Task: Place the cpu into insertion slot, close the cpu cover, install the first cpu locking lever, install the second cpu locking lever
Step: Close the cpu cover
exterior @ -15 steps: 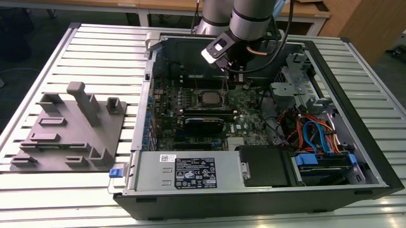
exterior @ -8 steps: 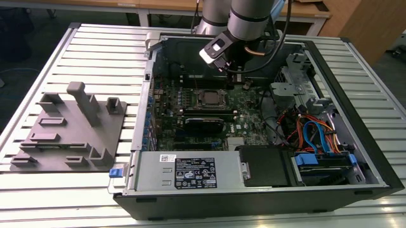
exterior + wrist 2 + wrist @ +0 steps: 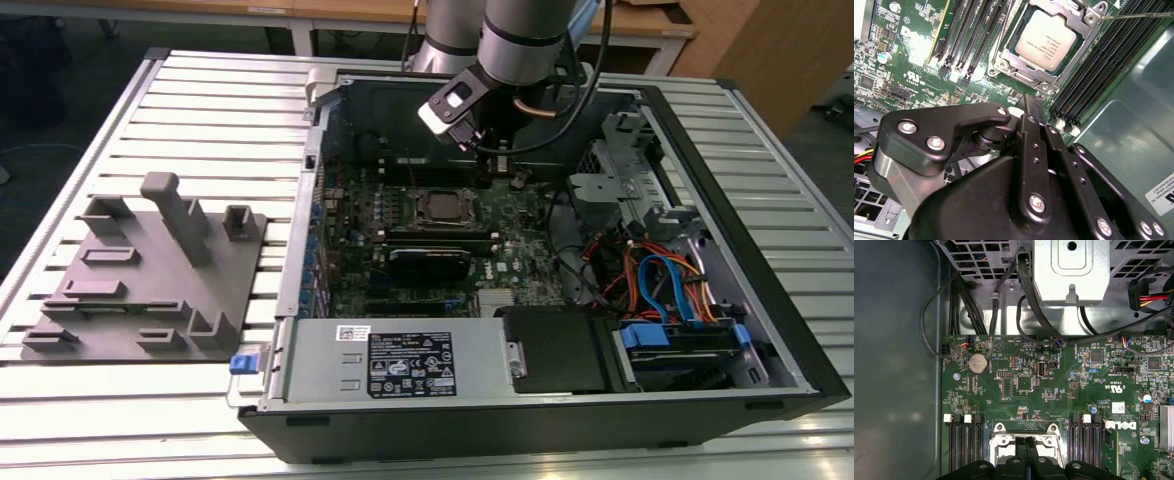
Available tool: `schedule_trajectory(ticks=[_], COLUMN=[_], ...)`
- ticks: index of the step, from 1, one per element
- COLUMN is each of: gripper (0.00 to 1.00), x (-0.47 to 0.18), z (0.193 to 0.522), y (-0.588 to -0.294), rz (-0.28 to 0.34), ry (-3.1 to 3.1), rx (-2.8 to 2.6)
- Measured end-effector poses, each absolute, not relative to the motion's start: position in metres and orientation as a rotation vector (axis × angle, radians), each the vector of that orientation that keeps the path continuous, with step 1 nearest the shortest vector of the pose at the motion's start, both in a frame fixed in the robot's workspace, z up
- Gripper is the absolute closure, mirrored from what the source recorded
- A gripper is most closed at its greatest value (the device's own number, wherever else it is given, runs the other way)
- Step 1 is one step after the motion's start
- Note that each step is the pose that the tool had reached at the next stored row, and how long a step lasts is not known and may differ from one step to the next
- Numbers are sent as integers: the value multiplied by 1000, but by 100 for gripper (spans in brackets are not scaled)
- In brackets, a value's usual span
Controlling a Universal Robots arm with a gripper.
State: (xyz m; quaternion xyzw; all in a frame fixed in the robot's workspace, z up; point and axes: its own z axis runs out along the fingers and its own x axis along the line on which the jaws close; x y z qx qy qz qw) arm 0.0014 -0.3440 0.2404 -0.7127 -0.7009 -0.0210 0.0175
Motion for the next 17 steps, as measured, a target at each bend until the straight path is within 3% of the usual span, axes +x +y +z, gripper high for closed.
schedule_trajectory(ticks=[17], gripper=[89], x=[-25], z=[232], y=[-344], rz=[-65], ry=[-2184], rx=[-2208])
